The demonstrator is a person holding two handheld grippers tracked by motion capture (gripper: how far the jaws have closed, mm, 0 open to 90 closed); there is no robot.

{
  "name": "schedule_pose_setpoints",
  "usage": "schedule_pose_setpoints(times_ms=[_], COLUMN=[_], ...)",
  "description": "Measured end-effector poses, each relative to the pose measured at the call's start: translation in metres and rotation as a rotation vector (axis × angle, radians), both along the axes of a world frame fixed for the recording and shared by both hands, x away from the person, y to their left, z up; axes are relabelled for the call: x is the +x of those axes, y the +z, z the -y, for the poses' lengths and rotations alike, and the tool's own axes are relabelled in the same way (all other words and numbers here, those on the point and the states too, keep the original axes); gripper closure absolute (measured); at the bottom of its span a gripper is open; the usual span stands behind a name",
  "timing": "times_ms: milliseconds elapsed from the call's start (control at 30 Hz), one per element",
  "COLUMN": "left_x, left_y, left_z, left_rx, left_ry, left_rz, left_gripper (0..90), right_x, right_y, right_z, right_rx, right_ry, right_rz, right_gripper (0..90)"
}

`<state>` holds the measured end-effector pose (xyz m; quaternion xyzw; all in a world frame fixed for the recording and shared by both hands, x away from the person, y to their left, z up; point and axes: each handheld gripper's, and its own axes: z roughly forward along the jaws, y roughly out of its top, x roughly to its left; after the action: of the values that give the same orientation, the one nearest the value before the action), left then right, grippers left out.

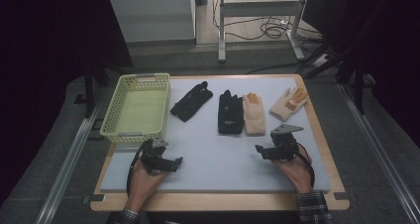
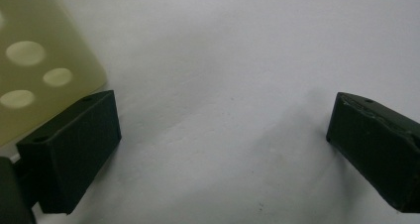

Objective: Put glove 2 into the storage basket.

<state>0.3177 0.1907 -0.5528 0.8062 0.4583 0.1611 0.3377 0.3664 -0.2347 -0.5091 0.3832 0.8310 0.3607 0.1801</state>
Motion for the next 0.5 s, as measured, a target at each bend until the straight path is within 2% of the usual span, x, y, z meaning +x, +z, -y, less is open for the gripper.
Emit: schedule_pose_setpoints(times_ms=[233, 500], left_x=[0.0, 0.0], left_y=[0.0, 0.0], left_z=[0.0, 0.0], left_rx=[0.0, 0.001], left_ry=[0.0, -0.002], left_rz=[0.0, 0.001], left_gripper=[0.7, 0.7], right_x=[0.016, 0.026], right_y=[0.008, 0.009], right_z=[-0.013, -0.027], right_rx=[0.016, 0.044], right_ry=[0.03, 0.054], right_rz=[-0.005, -0.014], right_gripper=[30.8, 33.1])
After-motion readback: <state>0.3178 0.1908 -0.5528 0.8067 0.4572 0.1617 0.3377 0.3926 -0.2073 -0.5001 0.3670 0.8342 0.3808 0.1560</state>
